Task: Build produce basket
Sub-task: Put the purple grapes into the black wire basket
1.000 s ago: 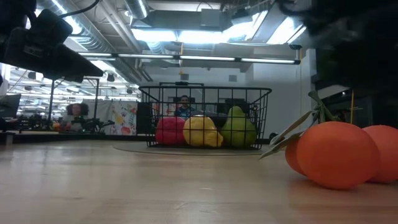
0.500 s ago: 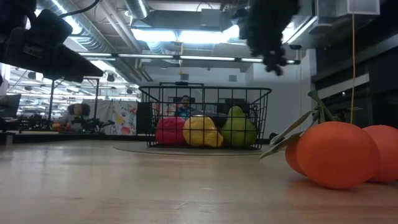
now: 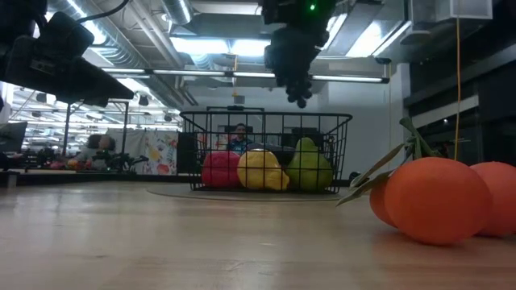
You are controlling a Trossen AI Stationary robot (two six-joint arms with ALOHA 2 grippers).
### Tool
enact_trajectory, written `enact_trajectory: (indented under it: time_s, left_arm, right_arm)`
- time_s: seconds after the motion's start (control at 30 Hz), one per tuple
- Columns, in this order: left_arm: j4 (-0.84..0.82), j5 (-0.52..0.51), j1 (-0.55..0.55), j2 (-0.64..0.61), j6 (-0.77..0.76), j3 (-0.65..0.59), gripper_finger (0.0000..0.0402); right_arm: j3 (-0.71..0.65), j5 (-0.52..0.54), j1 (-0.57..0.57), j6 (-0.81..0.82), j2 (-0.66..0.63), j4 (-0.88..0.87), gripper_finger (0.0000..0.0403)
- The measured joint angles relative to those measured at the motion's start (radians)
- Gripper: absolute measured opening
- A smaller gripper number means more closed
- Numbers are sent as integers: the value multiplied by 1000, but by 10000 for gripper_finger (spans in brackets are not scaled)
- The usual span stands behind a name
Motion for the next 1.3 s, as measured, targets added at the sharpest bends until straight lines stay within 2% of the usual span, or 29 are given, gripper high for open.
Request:
enact_trajectory:
  time_s: [0.17, 0.43, 0.53, 0.7, 0.77, 0.97, 1.3]
  left_arm:
    - [0, 0, 0, 0, 0, 0, 4]
    - [0, 0, 0, 0, 1, 0, 4]
    - [0, 0, 0, 0, 0, 0, 4]
    - [0, 0, 0, 0, 0, 0, 4]
    - [0, 0, 0, 0, 0, 0, 4]
    - [0, 0, 0, 0, 0, 0, 4]
    - [0, 0, 0, 0, 0, 0, 4]
  right_arm:
    - [23, -9, -88, -19, -12, -18, 36]
    - [188, -33, -159, -51, -16, 4, 36]
    - [237, -147, -177, -74, -16, 4, 37]
    - [259, -451, -187, -143, -16, 22, 39]
    - [253, -505, -186, -162, -16, 35, 39]
    - [232, -502, -189, -172, -8, 88, 43]
    - [232, -506, -187, -172, 4, 174, 91]
